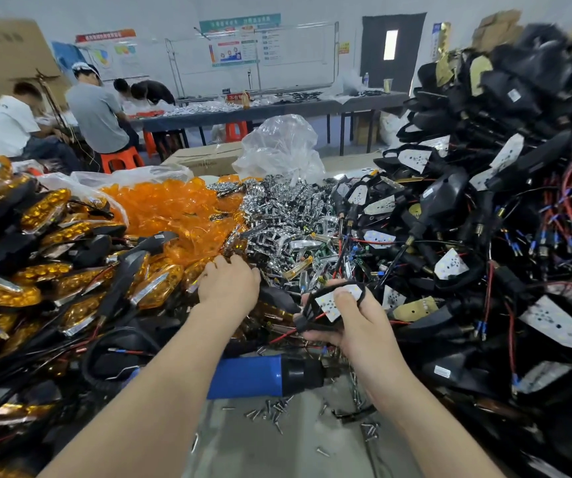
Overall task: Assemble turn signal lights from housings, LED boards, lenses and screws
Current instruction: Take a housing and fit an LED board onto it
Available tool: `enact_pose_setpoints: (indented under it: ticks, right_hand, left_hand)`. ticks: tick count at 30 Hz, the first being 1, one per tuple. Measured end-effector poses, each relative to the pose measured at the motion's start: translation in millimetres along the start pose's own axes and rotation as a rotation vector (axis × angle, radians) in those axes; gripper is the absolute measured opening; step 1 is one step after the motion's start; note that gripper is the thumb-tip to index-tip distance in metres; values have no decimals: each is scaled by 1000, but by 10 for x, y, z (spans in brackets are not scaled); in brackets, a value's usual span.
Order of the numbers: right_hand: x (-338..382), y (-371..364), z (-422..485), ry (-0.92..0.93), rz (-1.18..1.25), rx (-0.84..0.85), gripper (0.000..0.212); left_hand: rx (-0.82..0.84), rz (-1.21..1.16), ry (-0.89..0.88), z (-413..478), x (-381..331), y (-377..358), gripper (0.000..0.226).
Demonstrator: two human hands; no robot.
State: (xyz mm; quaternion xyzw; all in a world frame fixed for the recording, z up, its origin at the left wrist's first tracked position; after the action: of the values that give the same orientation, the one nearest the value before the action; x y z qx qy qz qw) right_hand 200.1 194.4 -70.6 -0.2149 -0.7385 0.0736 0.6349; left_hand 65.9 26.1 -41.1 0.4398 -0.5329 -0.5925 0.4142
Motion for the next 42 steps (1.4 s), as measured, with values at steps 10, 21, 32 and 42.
enact_pose_setpoints:
  ticks: [10, 21, 32, 42]
  right_hand:
    - [-1, 17, 4, -22, 42, 45, 22]
    - [49, -32, -41, 58, 3, 64, 36]
    - [109, -2, -14, 159, 0, 14, 24]
    - [242, 151, -10, 203, 141, -62, 24]
  left_hand:
    - [-210, -203, -11, -151, 74, 186, 14]
    - [-530, -1684, 10, -1008, 35, 129, 31]
    - [-622, -1166, -38, -1187, 101, 142, 44]
    - [-560, -527, -277, -1259, -17, 317, 27]
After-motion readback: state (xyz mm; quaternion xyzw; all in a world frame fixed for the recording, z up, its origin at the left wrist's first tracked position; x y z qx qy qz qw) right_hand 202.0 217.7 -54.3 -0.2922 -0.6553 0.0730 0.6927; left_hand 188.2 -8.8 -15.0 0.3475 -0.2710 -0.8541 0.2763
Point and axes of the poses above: each hand's wrist, its own z-axis towards the middle knuckle, its own y-axis out of the back of the hand, x = y × z, the point moved 8 cm from there along z, towards the middle knuckle, and after that the axes turned 14 degrees about -y, right-handed, at the moved point
